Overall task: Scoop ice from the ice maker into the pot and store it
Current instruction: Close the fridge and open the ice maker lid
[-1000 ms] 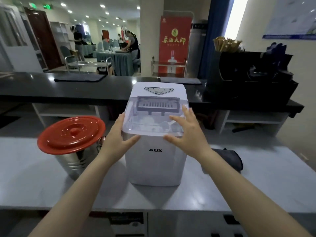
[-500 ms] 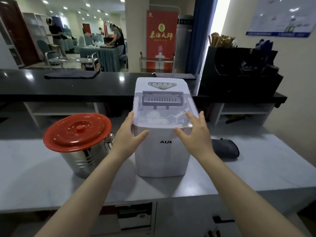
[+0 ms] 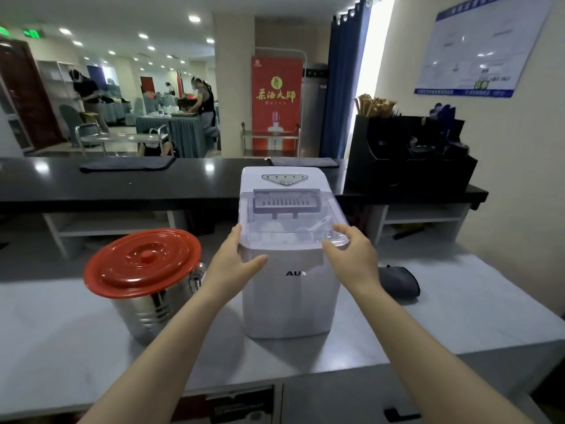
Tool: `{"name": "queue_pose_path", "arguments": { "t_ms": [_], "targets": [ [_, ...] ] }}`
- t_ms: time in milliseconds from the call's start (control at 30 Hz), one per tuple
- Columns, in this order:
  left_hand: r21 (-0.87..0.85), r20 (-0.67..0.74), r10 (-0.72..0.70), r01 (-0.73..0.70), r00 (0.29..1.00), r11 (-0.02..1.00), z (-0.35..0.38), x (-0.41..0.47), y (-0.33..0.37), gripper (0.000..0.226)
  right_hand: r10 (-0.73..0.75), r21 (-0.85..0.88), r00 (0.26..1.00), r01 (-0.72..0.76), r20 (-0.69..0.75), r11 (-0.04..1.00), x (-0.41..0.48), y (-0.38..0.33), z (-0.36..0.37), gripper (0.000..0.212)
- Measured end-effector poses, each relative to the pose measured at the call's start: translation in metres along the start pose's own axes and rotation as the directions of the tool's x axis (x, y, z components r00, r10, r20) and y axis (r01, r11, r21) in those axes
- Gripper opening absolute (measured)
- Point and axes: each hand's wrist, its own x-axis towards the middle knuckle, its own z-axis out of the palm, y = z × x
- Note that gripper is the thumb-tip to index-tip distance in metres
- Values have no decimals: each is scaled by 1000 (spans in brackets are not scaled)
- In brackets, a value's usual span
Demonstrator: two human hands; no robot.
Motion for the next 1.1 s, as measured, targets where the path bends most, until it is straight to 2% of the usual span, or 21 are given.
{"name": "queue_pose_path", "arguments": {
  "t_ms": [200,300,433,600,767,900,1000,1100],
  "targets": [
    [-21,9,5,-5,1000,1000,-4,1,-4,85,-5,-2,1000,5,-1,1000,-1,-2,1,40],
    [-53,-2,22,-22,1000,998,-6,1,-1,81,-13,22,1000,14,-20,1000,1,-4,0,39],
    [-100,-45,45,-49,998,994,-11,7,10,68,-65,71,995,71,-80,995,9,-13,-7,39],
    [-169,-124,104,-124,987,978,-16,24,24,76,-165,113,975,182,-146,977,27,-31,-18,47],
    [-118,-204,165,-191,965,974,-23,56,41,72,-256,124,949,281,-185,952,64,-48,-20,56],
    [-96,-233,169,-196,958,976,-25,87,47,71,-296,188,942,323,-160,928,102,-54,-19,59],
    [-72,-259,184,-209,948,975,-28,108,50,73,-353,159,928,368,-118,916,125,-55,-15,61],
    [-142,-264,155,-198,952,970,-26,129,53,75,-387,117,920,391,-57,913,151,-51,-11,66]
  ]
}}
